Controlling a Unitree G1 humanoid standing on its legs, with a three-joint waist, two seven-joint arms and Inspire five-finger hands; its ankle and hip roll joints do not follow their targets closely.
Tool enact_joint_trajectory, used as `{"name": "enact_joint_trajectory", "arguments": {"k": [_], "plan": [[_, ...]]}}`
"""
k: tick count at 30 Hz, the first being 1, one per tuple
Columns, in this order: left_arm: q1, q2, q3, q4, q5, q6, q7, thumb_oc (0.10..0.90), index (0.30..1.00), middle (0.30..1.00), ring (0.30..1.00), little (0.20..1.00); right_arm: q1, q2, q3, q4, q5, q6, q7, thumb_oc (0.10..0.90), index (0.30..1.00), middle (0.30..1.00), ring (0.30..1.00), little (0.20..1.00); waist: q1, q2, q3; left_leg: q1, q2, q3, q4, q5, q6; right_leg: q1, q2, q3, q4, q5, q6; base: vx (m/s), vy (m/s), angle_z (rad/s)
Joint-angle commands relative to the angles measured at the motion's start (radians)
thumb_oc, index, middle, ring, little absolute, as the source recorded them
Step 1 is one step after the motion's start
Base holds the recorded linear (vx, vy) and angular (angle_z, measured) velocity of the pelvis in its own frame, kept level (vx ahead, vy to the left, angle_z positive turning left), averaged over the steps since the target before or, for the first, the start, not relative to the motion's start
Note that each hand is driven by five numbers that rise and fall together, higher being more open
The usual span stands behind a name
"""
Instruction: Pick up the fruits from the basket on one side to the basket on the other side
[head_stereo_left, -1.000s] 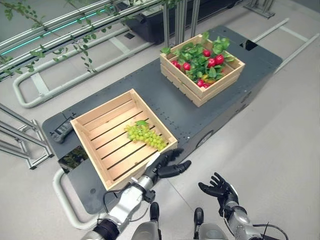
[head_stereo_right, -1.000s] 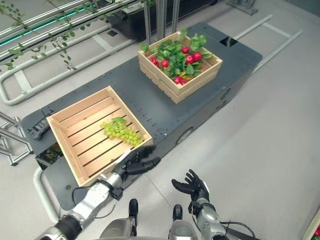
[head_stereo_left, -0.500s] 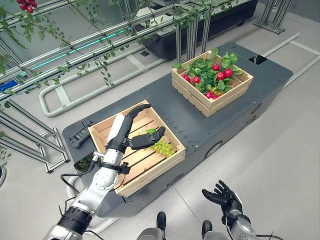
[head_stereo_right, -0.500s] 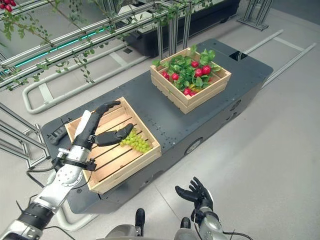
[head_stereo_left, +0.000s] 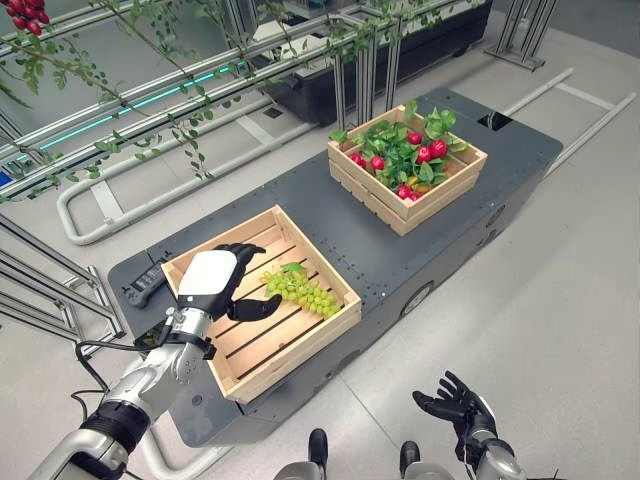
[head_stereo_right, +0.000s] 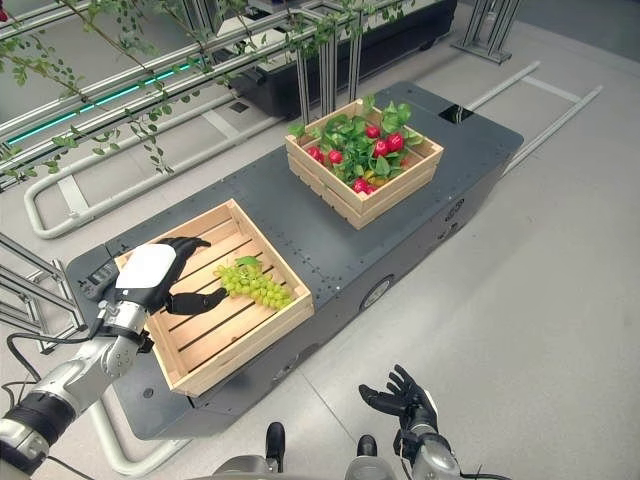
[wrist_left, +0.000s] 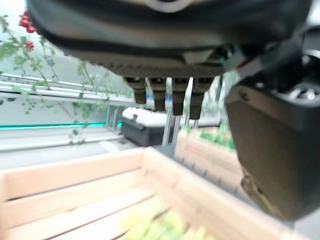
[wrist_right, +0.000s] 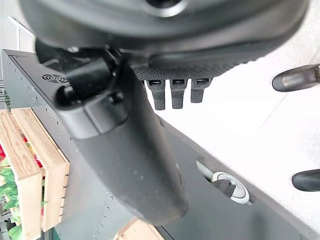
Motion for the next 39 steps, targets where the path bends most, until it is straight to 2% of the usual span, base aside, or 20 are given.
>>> {"name": "enact_joint_trajectory", "arguments": {"k": [1,9,17,22,27,32,39], "plan": [[-0.227,0.036,0.063,0.088,0.033,0.038,0.126,0.8,0.9,0.9,0.9,0.9,-0.103,-0.065,0.006,-0.038,-0.019,-0.045,0.051,0.8,0.9,0.9,0.9,0.9,-0.025,-0.013,0.071,0.024,0.023,0.045,0.029,-0.063,-0.042,-0.036,-0.028,0.026,0.084,-0.007,-0.032,-0.12,0.093,-0.01],[-0.44,0.048,-0.039,0.246,0.078,0.117,0.219,0.8,0.9,0.9,0.9,0.9,-0.242,-0.127,0.054,-0.013,0.014,-0.061,0.059,0.8,0.9,0.9,0.9,0.9,-0.03,-0.026,0.218,-0.107,0.023,0.041,0.166,-0.076,-0.046,-0.16,-0.015,0.035,0.218,-0.048,-0.063,-0.14,0.064,-0.07],[-0.631,0.064,-0.075,0.318,0.101,0.189,0.32,0.8,0.9,0.9,0.9,0.9,-0.326,-0.13,0.069,-0.001,0.041,-0.069,0.048,0.8,0.9,0.9,0.9,0.9,-0.028,-0.056,0.31,-0.243,0.021,0.04,0.297,-0.09,-0.038,-0.299,0.003,0.032,0.365,-0.086,-0.084,-0.12,-0.016,0.0],[-0.683,0.062,-0.086,0.324,0.127,0.241,0.338,0.8,0.9,0.9,0.9,0.9,-0.357,-0.126,0.071,0.011,0.051,-0.075,0.045,0.8,0.9,0.9,0.9,0.9,-0.023,-0.059,0.311,-0.319,0.018,0.038,0.329,-0.094,-0.033,-0.382,0.008,0.03,0.411,-0.097,-0.089,-0.05,-0.01,0.06],[-0.734,0.067,-0.117,0.335,0.151,0.257,0.346,0.8,0.9,0.9,0.9,0.9,-0.382,-0.123,0.077,0.0,0.052,-0.071,0.034,0.8,0.9,0.9,0.9,0.9,-0.026,-0.062,0.311,-0.372,0.02,0.048,0.342,-0.095,-0.031,-0.446,0.014,0.033,0.436,-0.1,-0.089,-0.03,-0.001,0.03],[-0.763,0.073,-0.136,0.32,0.193,0.231,0.328,0.8,0.9,0.9,0.9,0.9,-0.383,-0.124,0.071,0.004,0.051,-0.071,0.036,0.8,0.9,0.9,0.9,0.9,-0.028,-0.064,0.311,-0.395,0.02,0.053,0.352,-0.1,-0.028,-0.476,0.018,0.033,0.454,-0.104,-0.089,0.0,0.001,0.01],[-0.823,0.08,-0.227,0.285,0.284,0.193,0.281,0.8,0.9,0.9,0.9,0.9,-0.401,-0.122,0.065,0.01,0.055,-0.055,0.035,0.8,0.9,0.9,0.9,0.9,-0.034,-0.071,0.311,-0.432,0.018,0.051,0.388,-0.117,-0.021,-0.523,0.02,0.039,0.489,-0.106,-0.087,0.0,-0.006,0.02]]}}
